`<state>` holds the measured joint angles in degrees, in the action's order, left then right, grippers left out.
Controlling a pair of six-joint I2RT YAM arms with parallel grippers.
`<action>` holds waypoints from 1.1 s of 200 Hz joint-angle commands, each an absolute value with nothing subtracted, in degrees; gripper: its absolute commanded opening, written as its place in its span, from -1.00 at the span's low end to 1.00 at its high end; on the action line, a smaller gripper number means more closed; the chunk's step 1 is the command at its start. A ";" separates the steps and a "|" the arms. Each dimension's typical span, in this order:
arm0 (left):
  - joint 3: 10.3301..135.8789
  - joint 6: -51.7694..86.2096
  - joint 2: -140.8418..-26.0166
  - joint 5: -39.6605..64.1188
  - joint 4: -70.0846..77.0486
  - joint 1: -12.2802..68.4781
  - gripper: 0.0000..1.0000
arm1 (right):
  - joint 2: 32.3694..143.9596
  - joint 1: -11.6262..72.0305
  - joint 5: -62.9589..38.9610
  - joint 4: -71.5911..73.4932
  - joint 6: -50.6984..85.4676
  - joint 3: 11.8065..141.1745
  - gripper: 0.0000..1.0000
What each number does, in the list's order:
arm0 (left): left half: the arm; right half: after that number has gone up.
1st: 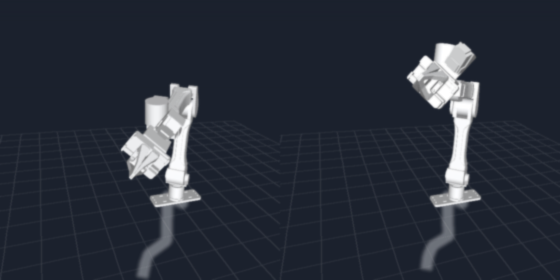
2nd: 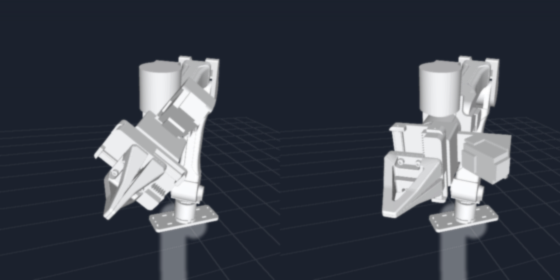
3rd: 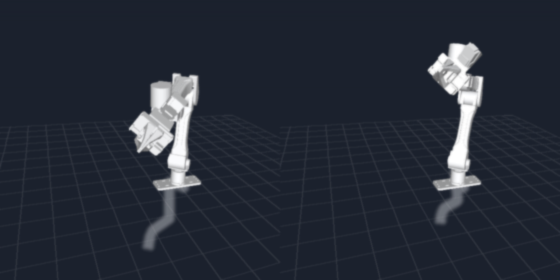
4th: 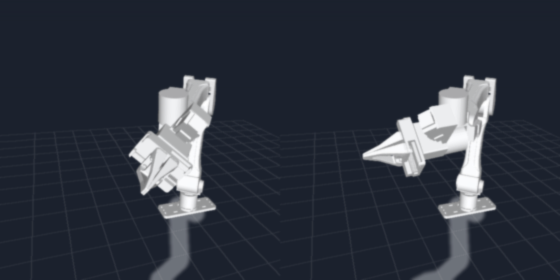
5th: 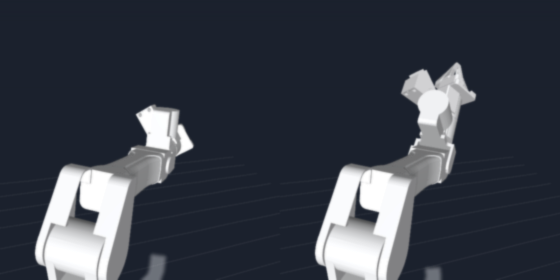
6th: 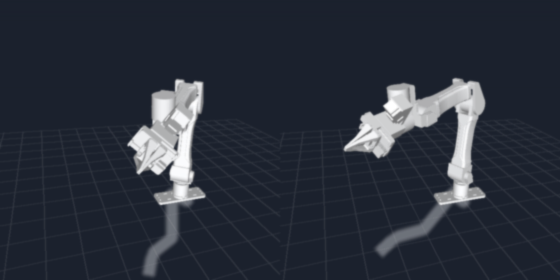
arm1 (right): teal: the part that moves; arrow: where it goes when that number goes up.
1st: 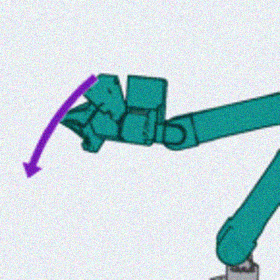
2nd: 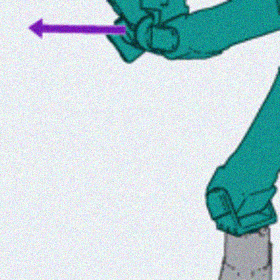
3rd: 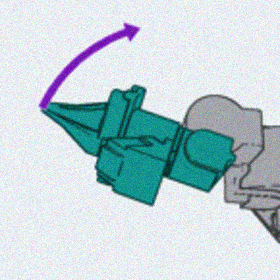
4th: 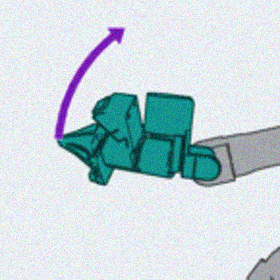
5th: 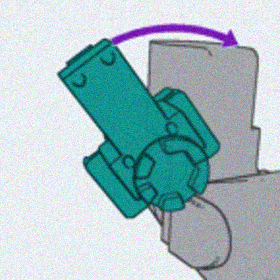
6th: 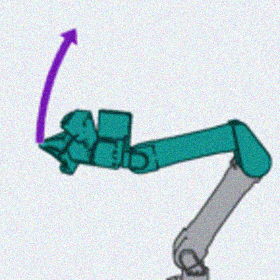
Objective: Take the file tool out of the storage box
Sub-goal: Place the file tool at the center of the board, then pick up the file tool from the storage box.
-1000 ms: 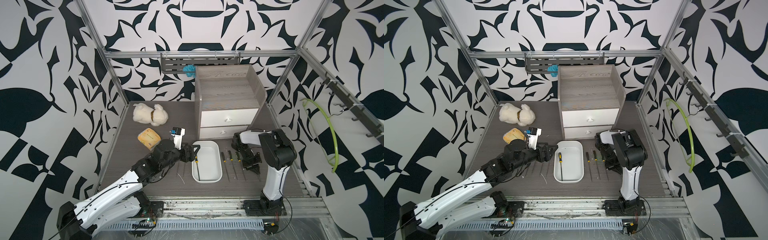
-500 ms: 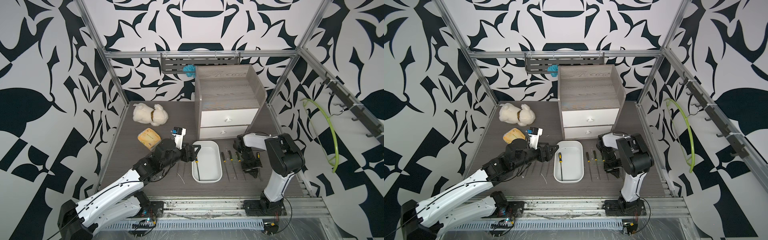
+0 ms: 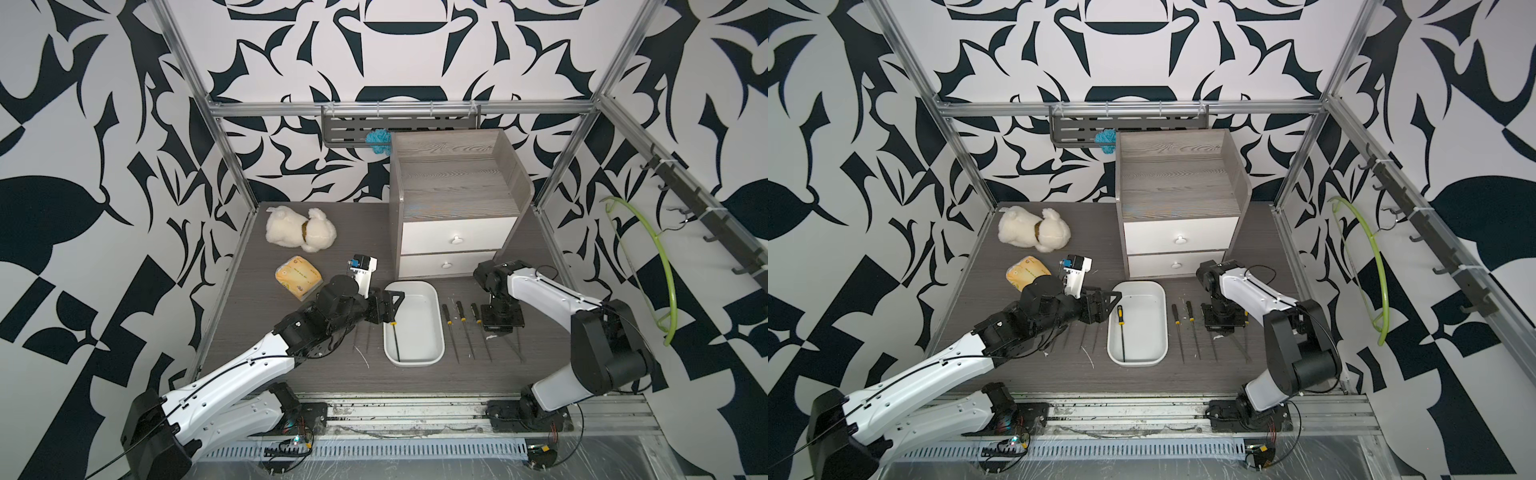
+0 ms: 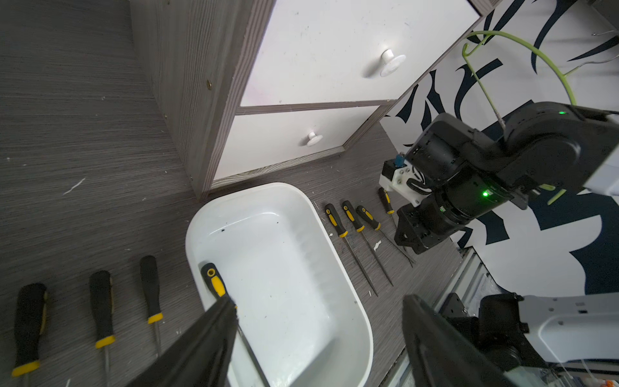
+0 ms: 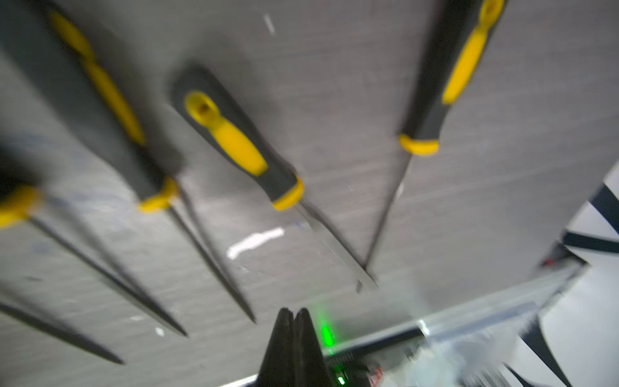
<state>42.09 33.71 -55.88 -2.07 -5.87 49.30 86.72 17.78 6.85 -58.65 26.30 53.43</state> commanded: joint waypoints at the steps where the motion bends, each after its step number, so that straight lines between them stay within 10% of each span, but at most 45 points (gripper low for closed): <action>1: 43.90 33.66 -56.38 -1.98 -6.73 49.31 0.66 | 82.33 18.01 3.43 -49.64 25.42 50.05 -0.99; 220: 53.17 32.17 -72.57 -2.81 -16.42 50.36 0.51 | 88.30 16.59 13.17 -38.36 25.17 49.79 -1.00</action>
<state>51.53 32.99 -72.12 -2.76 -14.50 49.98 87.48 17.41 9.21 -36.51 26.17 47.48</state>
